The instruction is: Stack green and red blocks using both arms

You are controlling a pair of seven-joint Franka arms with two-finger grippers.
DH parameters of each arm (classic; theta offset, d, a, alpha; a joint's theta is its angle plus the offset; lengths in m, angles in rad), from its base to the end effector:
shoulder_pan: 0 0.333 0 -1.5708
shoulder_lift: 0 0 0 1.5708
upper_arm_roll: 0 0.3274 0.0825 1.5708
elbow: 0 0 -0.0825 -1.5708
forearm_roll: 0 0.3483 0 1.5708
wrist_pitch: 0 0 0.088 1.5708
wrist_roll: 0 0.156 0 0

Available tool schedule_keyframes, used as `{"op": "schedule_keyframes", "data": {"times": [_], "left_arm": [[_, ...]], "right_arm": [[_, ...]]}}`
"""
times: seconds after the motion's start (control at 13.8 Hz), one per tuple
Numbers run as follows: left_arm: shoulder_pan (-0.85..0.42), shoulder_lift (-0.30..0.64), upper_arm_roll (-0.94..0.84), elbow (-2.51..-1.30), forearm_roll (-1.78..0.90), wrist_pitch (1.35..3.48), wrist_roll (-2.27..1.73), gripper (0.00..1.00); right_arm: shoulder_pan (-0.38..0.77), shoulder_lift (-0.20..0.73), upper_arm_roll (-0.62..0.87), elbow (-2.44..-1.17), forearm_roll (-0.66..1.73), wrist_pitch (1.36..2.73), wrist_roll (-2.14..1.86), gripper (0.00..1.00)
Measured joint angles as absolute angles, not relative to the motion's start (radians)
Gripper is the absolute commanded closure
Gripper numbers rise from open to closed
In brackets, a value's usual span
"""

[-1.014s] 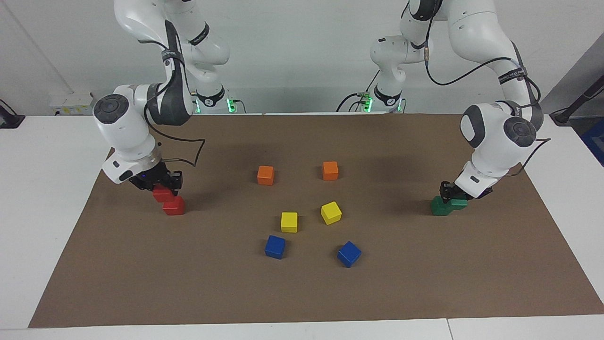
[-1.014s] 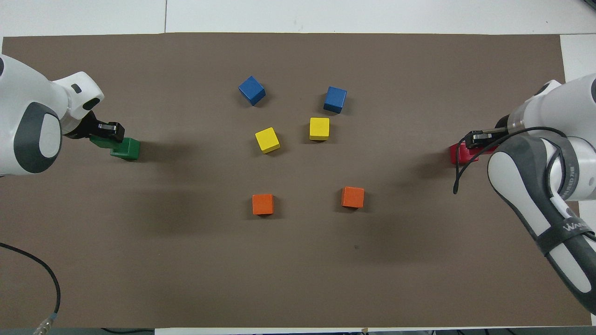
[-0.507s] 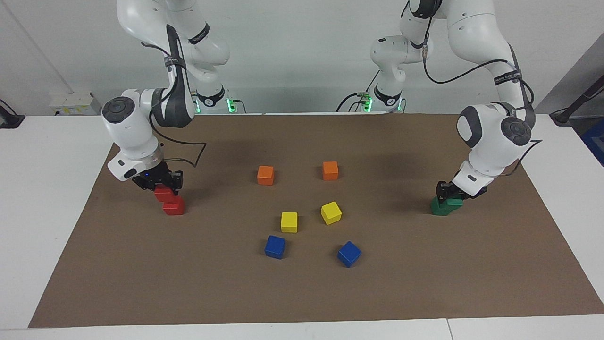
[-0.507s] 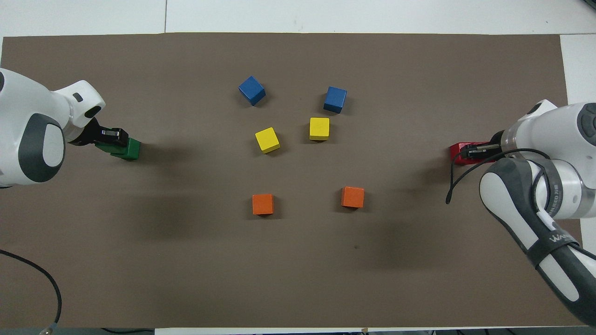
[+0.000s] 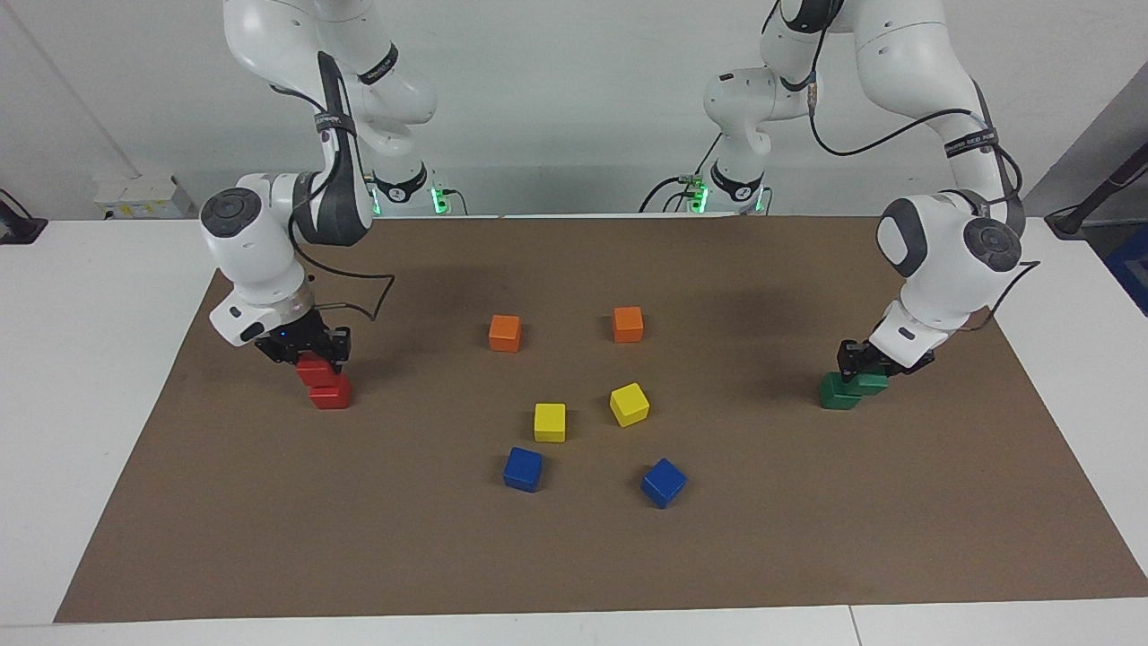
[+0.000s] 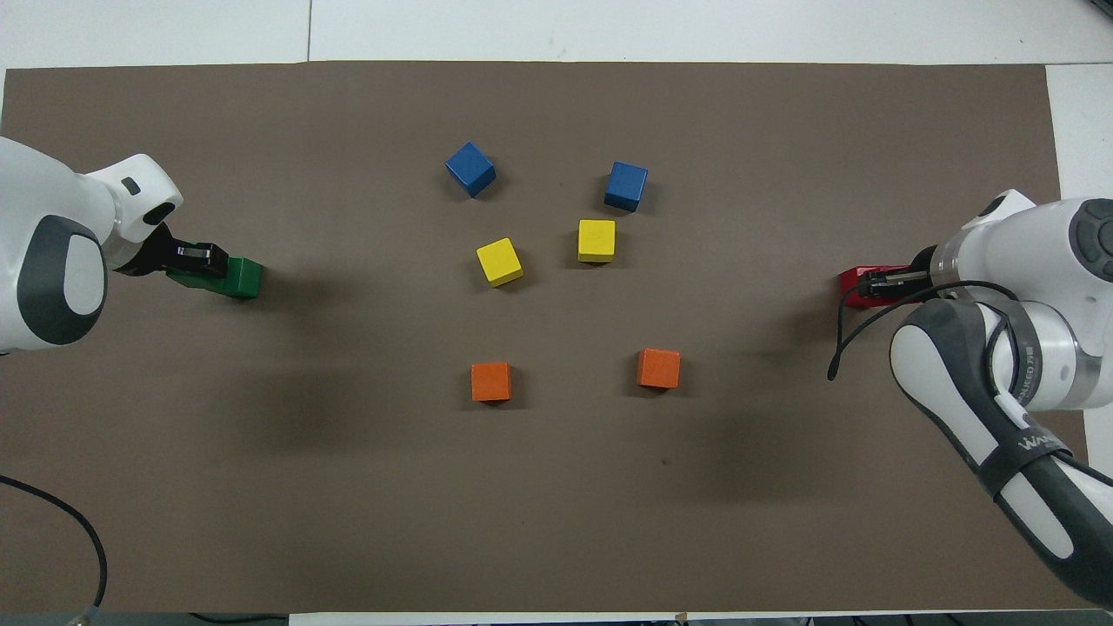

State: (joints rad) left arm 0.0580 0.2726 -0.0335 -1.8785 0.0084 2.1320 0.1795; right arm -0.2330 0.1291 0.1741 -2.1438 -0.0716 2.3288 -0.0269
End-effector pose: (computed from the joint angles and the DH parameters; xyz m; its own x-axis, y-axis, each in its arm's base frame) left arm 0.5889 0.0160 0.3466 0.9873 -0.1577 -0.0183 -0.1577 -0.9875 0.0053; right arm 0.5386 -0.0364 0.3353 0.9983 0.0146 0.0566 0.0127 -0.9993 0.0340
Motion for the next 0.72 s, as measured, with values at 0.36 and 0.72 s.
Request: {"op": "schedule_keyframes", "data": {"times": [0.36, 0.72], "left_arm": [[0.058, 0.272, -0.041, -1.882, 0.001, 2.132, 0.180, 1.00], [0.057, 0.271, -0.043, -1.893, 0.000, 2.147, 0.180, 1.00]], "right_arm": [[-0.234, 0.141, 0.174, -2.147, -0.072, 2.331, -0.027, 1.00], [-0.239, 0.141, 0.174, -2.147, -0.071, 2.331, -0.027, 1.00]]}}
